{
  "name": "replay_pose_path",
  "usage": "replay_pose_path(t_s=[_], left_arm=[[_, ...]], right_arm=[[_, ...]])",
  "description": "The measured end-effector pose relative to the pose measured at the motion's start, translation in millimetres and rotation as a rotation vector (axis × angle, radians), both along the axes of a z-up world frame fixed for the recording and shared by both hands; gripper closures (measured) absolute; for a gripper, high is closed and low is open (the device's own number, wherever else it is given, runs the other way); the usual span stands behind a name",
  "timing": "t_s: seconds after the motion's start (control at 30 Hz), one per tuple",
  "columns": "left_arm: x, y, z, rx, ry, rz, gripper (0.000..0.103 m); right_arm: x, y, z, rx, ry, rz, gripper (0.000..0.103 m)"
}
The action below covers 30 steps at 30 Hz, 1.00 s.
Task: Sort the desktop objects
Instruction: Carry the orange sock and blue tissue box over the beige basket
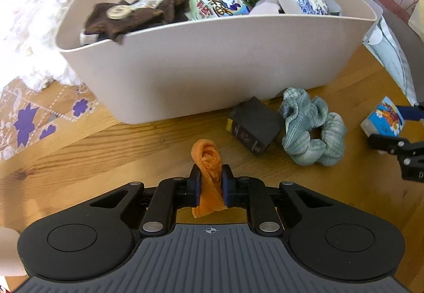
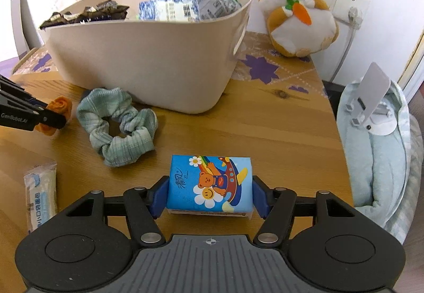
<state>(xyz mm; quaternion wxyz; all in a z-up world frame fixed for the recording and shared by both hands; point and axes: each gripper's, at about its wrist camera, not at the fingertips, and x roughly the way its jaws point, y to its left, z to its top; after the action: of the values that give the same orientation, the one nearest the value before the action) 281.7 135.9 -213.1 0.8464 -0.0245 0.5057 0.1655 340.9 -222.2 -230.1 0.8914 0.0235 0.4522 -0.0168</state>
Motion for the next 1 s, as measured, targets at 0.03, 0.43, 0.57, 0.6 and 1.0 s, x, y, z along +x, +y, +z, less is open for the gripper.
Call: replay_pose_path(t_s=[0.03,0.43,0.57,0.6,1.0], left_arm=[[-3,1,3,0.003,-0.006,-0.002,0.088],[-29,3,57,0.046,-0.109,-0.003,0.088],[-40,6,83,0.061,-0.158,0.006,0.088],[-41,8,87,0.067,-0.167,0.008,0.088],[-35,24,126,0.129,-0.263,0.028,0.088]], right_arm=[[-1,-1,3,0.000,-0.007,0.006,0.042],[-8,-14,54,-0.060,-0.120,0.044,0.042],[-5,-15,74,-0.103,-0.187,0.063,0.042],[-2,-16,79,-0.103,-0.202,0.066,0.042],[35,-3,125,-0.056,-0.321,0.051,0.042]])
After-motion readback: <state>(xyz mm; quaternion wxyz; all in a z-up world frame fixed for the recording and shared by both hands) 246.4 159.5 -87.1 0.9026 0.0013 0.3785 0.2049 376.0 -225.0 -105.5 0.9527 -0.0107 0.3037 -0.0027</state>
